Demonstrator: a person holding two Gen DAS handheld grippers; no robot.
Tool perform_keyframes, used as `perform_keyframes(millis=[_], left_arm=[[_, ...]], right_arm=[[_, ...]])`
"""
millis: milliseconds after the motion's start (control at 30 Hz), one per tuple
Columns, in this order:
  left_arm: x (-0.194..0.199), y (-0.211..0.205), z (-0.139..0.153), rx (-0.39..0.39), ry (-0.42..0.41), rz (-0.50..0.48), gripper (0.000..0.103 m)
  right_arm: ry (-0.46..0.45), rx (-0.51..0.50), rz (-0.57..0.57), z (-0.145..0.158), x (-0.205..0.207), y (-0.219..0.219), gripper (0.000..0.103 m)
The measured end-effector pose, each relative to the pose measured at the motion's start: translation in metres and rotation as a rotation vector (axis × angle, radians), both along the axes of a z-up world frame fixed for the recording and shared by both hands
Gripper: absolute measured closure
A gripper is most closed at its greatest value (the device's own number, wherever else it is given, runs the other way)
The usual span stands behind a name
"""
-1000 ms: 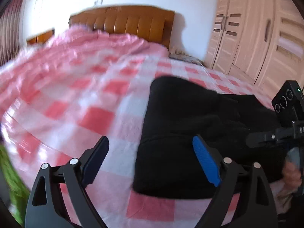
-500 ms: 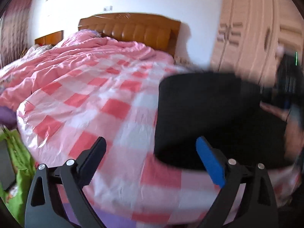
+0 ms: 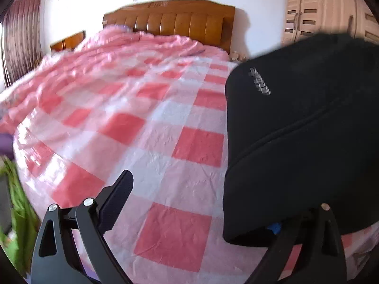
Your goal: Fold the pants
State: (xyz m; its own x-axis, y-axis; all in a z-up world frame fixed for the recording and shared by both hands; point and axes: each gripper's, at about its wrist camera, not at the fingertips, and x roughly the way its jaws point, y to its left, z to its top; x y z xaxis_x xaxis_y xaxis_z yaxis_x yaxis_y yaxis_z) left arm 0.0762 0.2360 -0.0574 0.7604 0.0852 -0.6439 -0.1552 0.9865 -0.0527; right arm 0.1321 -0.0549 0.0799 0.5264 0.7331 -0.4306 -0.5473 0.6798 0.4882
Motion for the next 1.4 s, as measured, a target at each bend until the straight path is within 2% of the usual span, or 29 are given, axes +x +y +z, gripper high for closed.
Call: perform_keyframes(millis=[67,133,267,367,433,567,633,767,833,967,1033,1067,1100,1133,1167,1233,1300,1400], left_arm=[[-0.001,-0.011,0.009,0.054,-0.015,-0.014,0.008],[0.004,-0.018,0.011,0.072,-0.007,-0.03,0.008],[0.009,-0.034,-0.005,0.111,0.056,-0.048,0.007],[0.006,-0.037,-0.009,0.134,0.054,-0.041,0.007],[0.007,-0.037,-0.007,0.144,0.062,-0.046,0.007],[0.003,-0.043,0.002,0.194,0.043,-0.047,0.007],[0.002,-0.046,0.002,0.203,0.047,-0.059,0.007],[0.005,-0.042,-0.007,0.192,0.065,-0.049,0.003],[0.006,-0.036,-0.007,0.152,0.074,-0.05,0.003],[0.004,-0.034,-0.007,0.139,0.078,-0.051,0.003],[-0.002,-0.032,-0.005,0.119,0.079,-0.072,0.004],[-0.006,-0.033,-0.004,0.129,0.081,-0.084,0.004],[-0.012,-0.034,-0.002,0.16,0.085,-0.099,0.004],[-0.018,-0.035,0.0,0.182,0.087,-0.114,0.004],[-0.03,-0.035,0.005,0.211,0.084,-0.143,0.004],[-0.053,-0.03,0.022,0.218,0.057,-0.183,0.004],[-0.067,-0.023,0.051,0.151,-0.024,-0.211,0.004],[-0.058,-0.028,0.089,0.062,-0.135,-0.195,0.002]], right_arm=[[0.027,0.005,-0.029,-0.019,0.002,-0.021,0.085],[0.053,-0.009,-0.061,-0.041,-0.001,-0.039,0.085],[0.219,-0.047,-0.108,-0.116,-0.005,-0.064,0.086],[0.255,-0.008,-0.113,-0.136,-0.01,-0.076,0.086],[0.241,-0.016,-0.108,-0.129,-0.011,-0.075,0.086],[0.113,-0.029,-0.119,-0.089,-0.028,-0.073,0.086],[0.088,-0.044,-0.125,-0.083,-0.031,-0.076,0.086],[0.24,-0.061,-0.111,-0.129,-0.022,-0.078,0.086],[0.246,-0.017,-0.114,-0.134,-0.022,-0.082,0.086],[0.226,-0.056,-0.108,-0.127,-0.024,-0.076,0.085],[0.234,-0.054,-0.108,-0.127,-0.024,-0.075,0.079],[0.25,-0.049,-0.108,-0.126,-0.023,-0.078,0.072],[0.262,-0.06,-0.115,-0.126,-0.023,-0.082,0.057],[0.268,-0.081,-0.13,-0.123,-0.024,-0.086,0.047],[0.252,-0.096,-0.154,-0.117,-0.03,-0.095,0.044],[0.187,-0.127,-0.214,-0.102,-0.041,-0.111,0.041],[0.087,-0.232,-0.269,-0.081,-0.052,-0.112,0.041],[-0.005,-0.281,-0.21,-0.061,-0.052,-0.083,0.039]])
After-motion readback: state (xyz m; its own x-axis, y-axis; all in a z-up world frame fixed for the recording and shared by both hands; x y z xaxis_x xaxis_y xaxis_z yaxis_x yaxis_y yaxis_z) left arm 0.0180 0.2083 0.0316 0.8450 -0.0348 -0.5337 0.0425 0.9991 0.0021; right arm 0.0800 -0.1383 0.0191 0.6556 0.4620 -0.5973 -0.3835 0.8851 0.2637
